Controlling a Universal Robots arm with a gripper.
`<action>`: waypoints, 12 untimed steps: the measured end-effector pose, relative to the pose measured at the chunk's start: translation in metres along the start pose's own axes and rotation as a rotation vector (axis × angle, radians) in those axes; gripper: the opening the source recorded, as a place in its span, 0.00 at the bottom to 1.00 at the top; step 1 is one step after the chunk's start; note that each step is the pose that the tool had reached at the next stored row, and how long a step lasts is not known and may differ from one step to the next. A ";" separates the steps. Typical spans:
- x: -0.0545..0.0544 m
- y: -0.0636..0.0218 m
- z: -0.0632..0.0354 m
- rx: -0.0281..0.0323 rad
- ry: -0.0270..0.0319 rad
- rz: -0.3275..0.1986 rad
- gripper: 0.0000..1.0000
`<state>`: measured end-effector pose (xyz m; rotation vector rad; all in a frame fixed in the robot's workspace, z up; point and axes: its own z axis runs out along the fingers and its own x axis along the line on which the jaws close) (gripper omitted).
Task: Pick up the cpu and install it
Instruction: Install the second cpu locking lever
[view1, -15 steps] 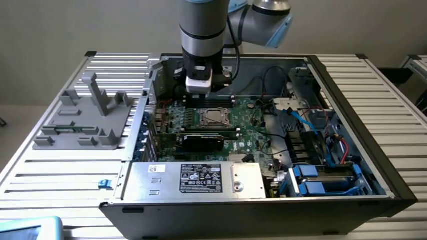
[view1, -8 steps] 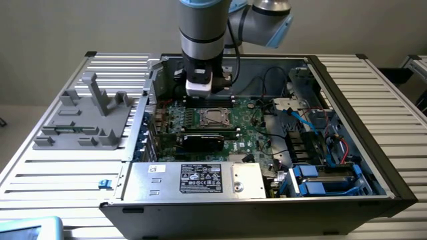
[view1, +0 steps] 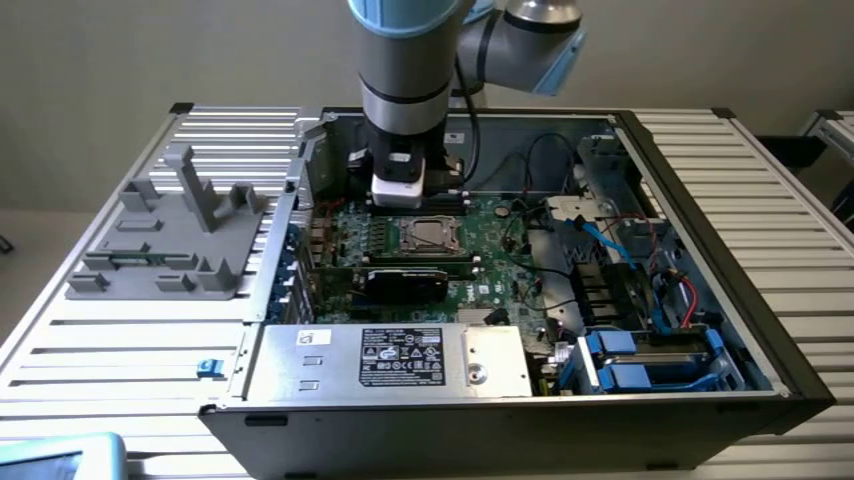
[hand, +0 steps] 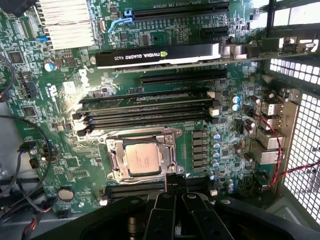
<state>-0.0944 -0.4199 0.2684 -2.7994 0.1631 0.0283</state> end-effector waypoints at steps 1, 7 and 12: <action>0.000 0.0006 0.0018 0.0001 0.0003 0.001 0.11; 0.001 0.0043 0.0111 0.0000 0.0005 0.004 0.11; 0.002 0.0138 0.0098 0.0001 -0.0019 0.005 0.11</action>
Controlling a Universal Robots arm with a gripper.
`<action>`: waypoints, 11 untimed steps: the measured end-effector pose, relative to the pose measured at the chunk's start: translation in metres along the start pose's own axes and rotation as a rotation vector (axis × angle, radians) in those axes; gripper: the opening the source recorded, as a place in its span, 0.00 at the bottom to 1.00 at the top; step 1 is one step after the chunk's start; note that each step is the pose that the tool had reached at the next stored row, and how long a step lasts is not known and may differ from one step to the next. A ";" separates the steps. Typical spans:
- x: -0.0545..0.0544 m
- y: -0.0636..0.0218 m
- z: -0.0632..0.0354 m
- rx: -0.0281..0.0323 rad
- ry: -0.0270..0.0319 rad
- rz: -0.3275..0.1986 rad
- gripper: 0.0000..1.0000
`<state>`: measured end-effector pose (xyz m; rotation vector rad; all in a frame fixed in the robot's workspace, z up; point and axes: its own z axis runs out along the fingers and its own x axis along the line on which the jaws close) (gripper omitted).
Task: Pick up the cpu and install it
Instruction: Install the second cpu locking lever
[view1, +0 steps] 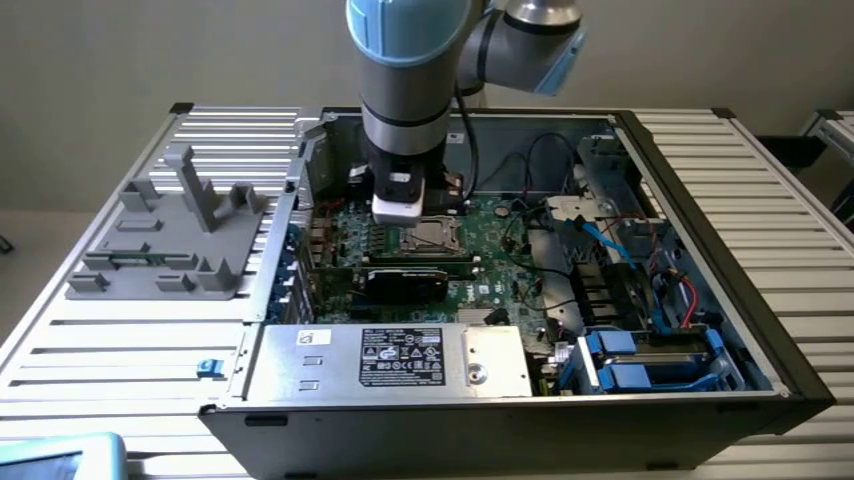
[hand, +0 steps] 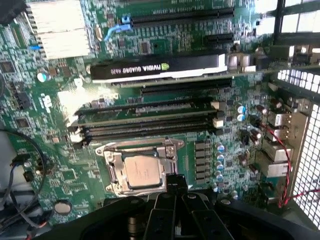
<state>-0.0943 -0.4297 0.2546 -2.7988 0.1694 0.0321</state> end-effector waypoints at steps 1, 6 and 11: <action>0.000 0.0016 0.0004 -0.0001 -0.0001 0.000 0.11; 0.001 0.0057 0.0084 -0.0001 0.0003 0.001 0.11; 0.000 0.0087 0.0161 0.0000 0.0003 0.002 0.11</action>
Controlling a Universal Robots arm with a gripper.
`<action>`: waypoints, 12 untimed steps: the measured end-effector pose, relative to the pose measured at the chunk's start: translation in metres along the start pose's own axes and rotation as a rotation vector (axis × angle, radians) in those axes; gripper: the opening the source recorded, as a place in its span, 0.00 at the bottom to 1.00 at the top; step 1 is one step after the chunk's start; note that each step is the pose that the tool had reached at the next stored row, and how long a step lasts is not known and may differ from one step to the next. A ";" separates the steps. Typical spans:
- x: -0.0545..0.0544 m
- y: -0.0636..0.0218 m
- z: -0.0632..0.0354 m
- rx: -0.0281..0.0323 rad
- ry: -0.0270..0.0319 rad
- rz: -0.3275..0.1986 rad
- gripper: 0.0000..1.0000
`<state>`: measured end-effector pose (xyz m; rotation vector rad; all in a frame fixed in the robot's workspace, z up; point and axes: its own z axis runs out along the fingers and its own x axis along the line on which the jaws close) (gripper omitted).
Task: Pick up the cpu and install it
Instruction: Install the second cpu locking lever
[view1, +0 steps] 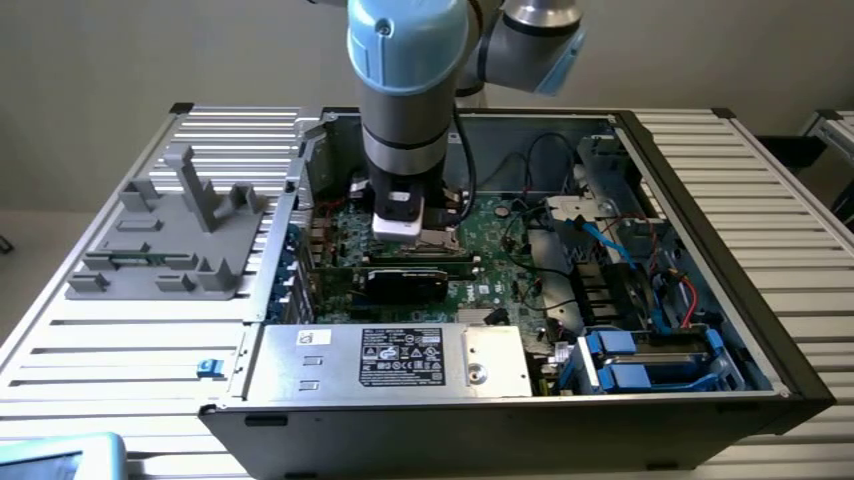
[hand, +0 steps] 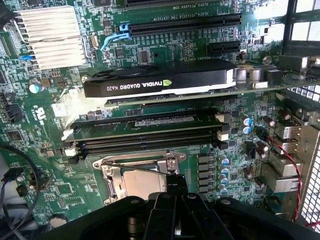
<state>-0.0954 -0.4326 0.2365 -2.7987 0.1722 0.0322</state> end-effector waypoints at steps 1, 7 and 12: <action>-0.001 0.0005 0.0009 -0.0001 -0.0001 0.000 0.11; -0.005 0.0033 0.0036 0.0001 0.0001 0.000 0.11; -0.007 0.0052 0.0059 0.0000 0.0000 0.000 0.11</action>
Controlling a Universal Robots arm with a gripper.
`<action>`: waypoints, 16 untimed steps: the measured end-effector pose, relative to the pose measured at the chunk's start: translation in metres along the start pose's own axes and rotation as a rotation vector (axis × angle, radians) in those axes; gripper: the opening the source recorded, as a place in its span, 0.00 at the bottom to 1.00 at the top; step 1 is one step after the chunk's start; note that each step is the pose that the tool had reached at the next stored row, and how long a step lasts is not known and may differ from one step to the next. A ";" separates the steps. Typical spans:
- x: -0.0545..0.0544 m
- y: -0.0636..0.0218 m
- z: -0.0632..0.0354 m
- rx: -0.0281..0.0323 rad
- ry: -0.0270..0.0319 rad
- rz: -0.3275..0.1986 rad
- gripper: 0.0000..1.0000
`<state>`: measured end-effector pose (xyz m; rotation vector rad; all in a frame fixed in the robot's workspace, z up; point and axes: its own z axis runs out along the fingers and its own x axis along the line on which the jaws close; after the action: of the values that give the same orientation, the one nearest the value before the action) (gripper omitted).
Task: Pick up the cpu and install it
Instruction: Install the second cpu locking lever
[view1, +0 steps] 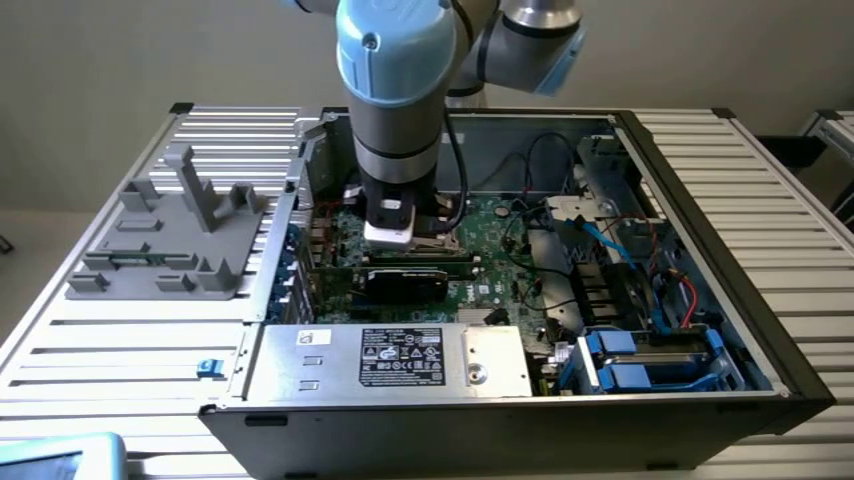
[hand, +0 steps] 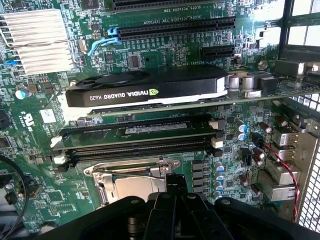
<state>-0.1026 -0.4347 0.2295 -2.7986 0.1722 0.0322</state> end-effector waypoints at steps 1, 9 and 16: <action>0.000 0.0003 0.0008 0.0000 0.0000 0.000 0.11; -0.002 0.0035 0.0092 0.0001 0.0001 0.000 0.11; -0.005 0.0058 0.0147 0.0000 0.0000 0.000 0.11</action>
<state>-0.1087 -0.4347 0.2139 -2.7987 0.1723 0.0322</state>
